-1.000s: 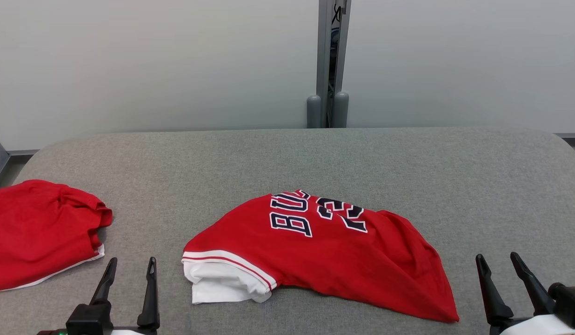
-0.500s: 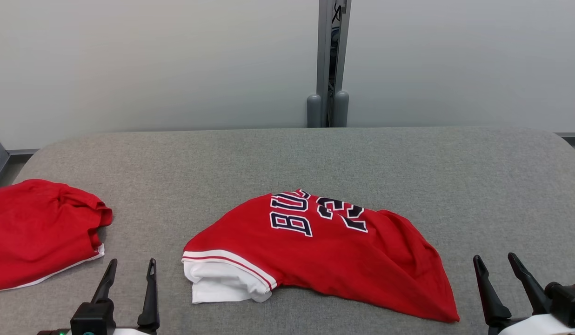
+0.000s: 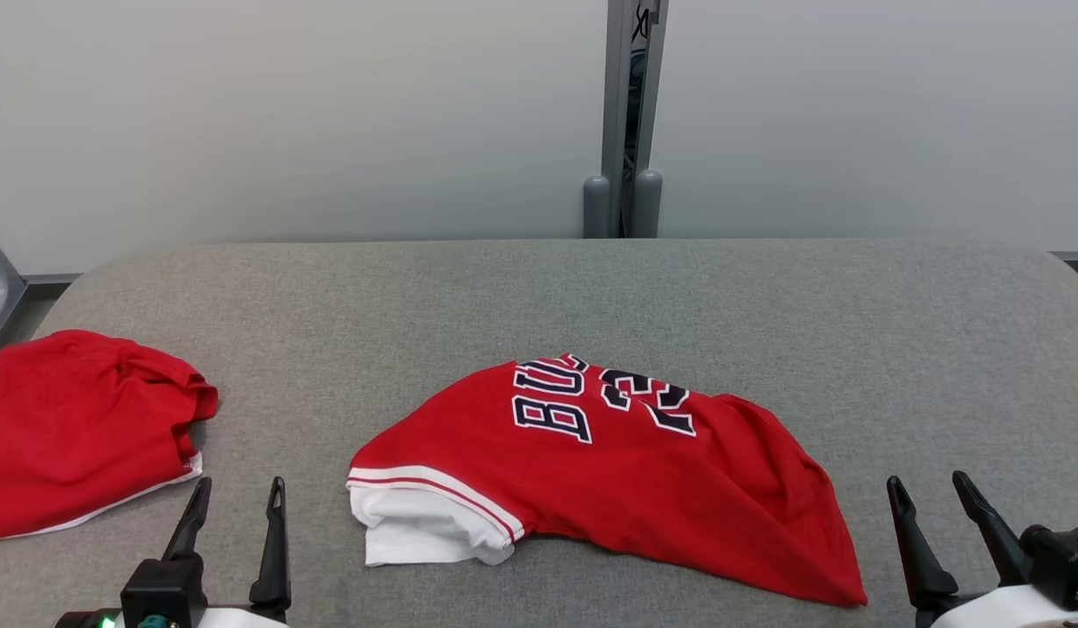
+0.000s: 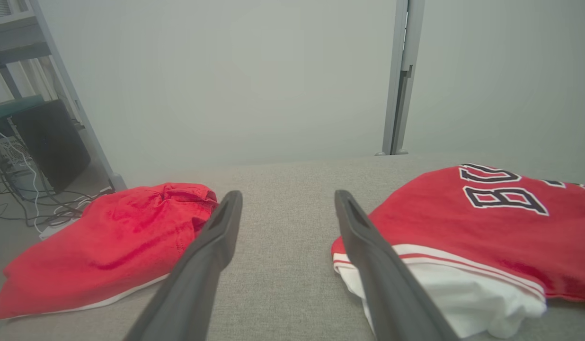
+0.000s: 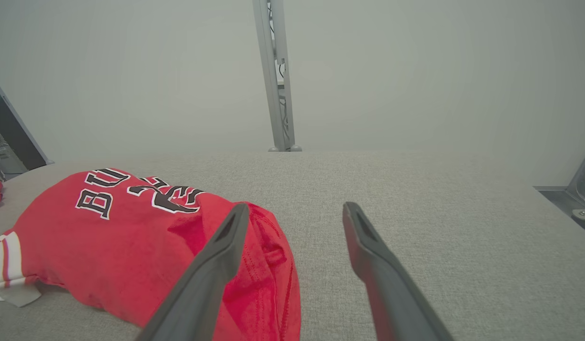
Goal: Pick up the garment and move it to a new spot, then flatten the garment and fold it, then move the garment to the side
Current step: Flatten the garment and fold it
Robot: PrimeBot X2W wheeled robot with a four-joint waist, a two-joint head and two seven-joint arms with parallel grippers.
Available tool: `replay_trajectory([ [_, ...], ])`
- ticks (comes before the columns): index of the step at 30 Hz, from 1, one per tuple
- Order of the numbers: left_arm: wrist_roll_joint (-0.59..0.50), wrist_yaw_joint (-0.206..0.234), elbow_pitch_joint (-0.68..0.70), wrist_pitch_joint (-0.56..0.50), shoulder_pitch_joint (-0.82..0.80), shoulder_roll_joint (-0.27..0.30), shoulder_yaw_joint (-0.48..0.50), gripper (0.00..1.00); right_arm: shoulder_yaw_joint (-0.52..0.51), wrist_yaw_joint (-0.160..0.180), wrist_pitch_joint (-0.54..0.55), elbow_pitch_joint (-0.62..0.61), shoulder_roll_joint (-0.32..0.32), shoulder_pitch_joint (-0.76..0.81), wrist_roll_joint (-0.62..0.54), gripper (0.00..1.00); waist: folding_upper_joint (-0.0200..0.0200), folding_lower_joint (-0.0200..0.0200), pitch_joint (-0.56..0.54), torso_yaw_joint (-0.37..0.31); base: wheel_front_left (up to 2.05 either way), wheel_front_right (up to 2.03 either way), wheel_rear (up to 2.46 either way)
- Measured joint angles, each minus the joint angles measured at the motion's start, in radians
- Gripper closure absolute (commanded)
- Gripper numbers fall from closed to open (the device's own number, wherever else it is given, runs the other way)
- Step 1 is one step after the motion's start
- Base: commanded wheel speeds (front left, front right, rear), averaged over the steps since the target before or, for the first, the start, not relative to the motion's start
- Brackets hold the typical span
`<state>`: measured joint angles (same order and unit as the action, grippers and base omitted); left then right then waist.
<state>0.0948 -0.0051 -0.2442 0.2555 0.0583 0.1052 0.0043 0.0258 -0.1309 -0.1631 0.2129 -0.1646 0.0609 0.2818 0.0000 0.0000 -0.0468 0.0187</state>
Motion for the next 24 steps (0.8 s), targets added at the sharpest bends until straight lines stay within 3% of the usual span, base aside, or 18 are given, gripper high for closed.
replay_trajectory([
  [12,0.033,-0.015,0.02,-0.017,0.001,-0.003,-0.012,0.0,0.006,0.0,0.021,-0.002,0.0,0.0,0.005,0.0,0.0,0.0,0.001,-0.001,0.0,0.0,0.0],
  [14,0.057,-0.037,0.012,-0.031,0.001,-0.007,-0.023,0.0,0.019,0.0,0.056,0.006,-0.002,0.003,0.015,0.0,0.0,0.0,0.003,-0.001,0.0,0.0,0.0],
  [24,0.123,-0.091,-0.169,-0.068,-0.032,-0.024,-0.095,0.0,0.092,0.0,0.182,0.088,-0.018,0.009,0.065,0.0,0.0,0.0,0.025,-0.01,0.0,0.0,0.0],
])
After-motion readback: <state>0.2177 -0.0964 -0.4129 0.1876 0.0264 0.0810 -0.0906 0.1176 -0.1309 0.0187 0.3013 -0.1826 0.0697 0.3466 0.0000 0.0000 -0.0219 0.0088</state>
